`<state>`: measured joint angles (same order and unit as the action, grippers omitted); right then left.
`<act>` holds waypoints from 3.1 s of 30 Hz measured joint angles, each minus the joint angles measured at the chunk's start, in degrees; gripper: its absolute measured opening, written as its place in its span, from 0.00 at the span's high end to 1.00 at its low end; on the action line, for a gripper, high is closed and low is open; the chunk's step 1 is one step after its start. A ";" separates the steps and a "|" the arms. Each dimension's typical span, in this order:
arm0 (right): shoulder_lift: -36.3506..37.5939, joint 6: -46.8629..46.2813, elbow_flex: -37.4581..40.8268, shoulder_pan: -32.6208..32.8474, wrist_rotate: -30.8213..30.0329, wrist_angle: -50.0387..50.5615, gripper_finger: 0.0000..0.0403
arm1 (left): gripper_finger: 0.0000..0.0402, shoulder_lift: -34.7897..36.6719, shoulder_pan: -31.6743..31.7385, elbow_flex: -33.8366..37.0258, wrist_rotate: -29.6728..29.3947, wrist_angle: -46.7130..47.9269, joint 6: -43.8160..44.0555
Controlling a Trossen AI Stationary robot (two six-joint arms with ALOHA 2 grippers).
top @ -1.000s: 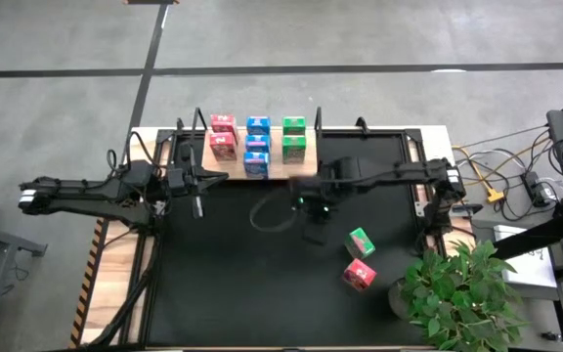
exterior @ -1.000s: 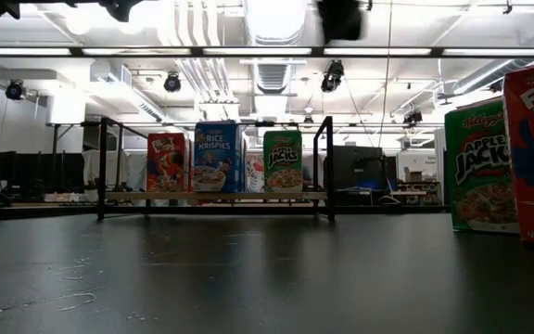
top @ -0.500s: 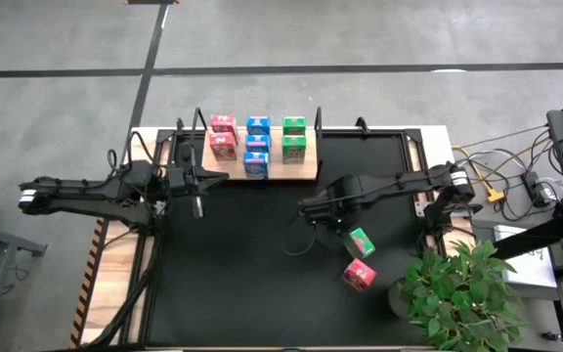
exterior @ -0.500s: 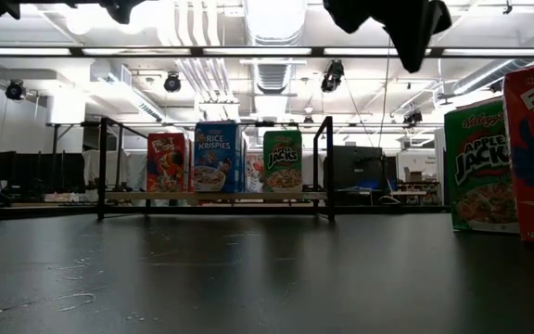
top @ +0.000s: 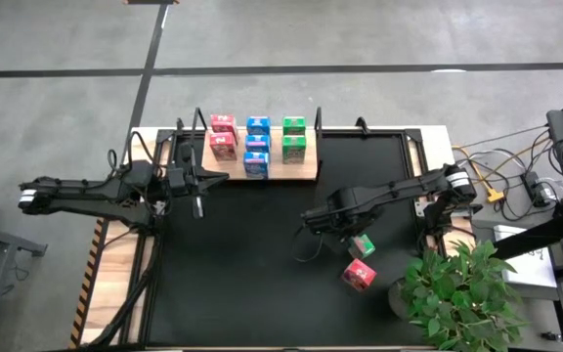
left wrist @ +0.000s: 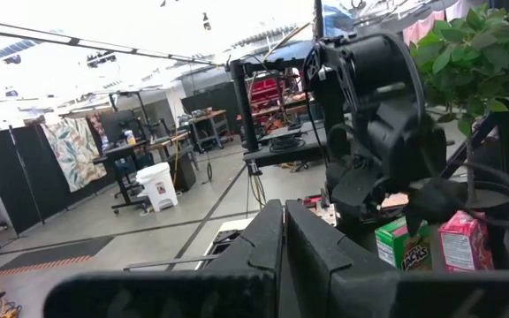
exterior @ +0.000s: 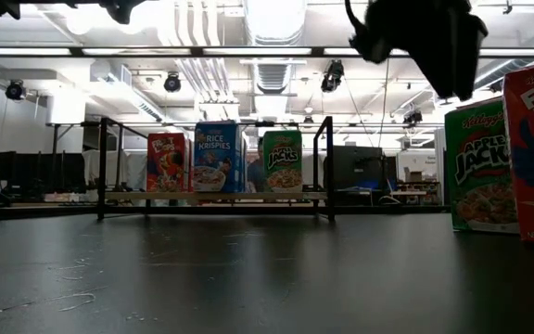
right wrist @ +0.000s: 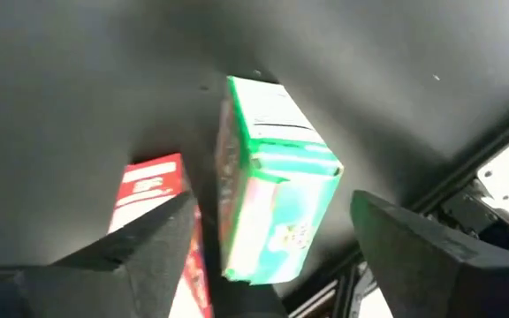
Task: Stack cereal on shelf
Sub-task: Put the green cereal box on the shelf aligned with the other green cereal boxes
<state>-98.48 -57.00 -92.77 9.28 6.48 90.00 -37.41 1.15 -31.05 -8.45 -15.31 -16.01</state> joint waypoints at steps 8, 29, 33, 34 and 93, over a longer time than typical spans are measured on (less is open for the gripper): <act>-0.01 -0.08 4.17 0.00 -0.02 -0.41 0.26 | 1.00 0.00 0.01 0.00 0.00 -0.03 -0.42; -0.01 0.75 5.38 0.72 -1.79 -5.34 0.69 | 1.00 0.11 0.02 0.00 0.00 -0.07 -0.44; 0.00 2.65 3.55 0.70 -4.28 -7.86 0.70 | 1.00 0.11 0.01 0.00 0.02 -0.07 -0.12; 0.04 3.54 2.97 0.70 -5.53 -9.09 0.70 | 1.00 0.07 0.02 0.00 0.00 -0.06 0.08; 25.31 68.48 34.28 2.86 -19.56 -83.03 0.46 | 0.95 -34.66 -13.71 -18.03 2.99 6.95 14.17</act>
<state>-73.16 11.48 -58.48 12.13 -13.08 6.97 -72.06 -12.56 -49.08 -5.45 -8.36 -1.84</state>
